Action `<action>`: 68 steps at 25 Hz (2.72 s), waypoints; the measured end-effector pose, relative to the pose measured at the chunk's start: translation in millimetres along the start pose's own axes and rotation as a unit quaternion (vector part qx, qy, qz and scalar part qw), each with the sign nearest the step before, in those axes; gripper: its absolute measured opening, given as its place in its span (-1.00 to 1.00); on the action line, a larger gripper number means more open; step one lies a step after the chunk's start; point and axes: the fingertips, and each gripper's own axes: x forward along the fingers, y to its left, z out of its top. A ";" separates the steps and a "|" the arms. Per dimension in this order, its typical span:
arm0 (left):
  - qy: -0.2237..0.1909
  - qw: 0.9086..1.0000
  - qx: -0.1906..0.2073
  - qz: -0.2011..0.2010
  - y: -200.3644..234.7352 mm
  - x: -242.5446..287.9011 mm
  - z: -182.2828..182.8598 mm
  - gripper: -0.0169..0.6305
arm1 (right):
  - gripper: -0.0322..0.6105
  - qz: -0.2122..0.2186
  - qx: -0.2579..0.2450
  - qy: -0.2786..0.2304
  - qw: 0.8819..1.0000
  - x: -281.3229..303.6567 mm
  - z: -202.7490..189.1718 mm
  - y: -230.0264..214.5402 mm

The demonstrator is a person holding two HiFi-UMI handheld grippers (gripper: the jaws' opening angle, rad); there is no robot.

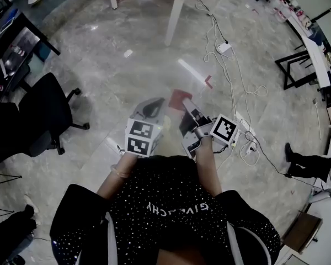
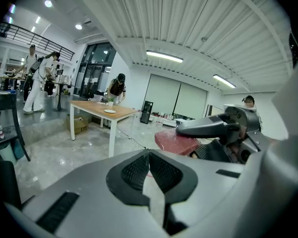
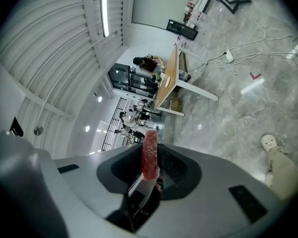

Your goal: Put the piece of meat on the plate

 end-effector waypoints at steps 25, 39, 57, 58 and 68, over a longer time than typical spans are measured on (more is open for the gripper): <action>-0.012 0.999 -0.025 0.043 98.2 214.5 122.4 -0.91 | -0.59 0.011 -0.021 0.040 0.999 162.1 214.4 -26.6; -0.014 0.998 -0.028 0.062 96.3 221.2 115.9 -0.91 | -0.59 0.021 -0.008 0.039 0.999 159.4 221.8 -40.3; 0.005 0.998 -0.032 0.056 117.9 251.9 117.7 -0.91 | -0.59 -0.013 -0.009 0.018 1.000 175.9 248.8 -64.9; 0.007 0.998 -0.034 0.056 123.7 257.7 119.0 -0.92 | -0.59 -0.014 -0.002 0.016 1.000 182.5 253.2 -67.7; 0.007 0.998 -0.036 0.059 187.9 320.5 156.5 -0.91 | -0.59 -0.024 -0.004 0.018 1.000 263.3 308.6 -72.8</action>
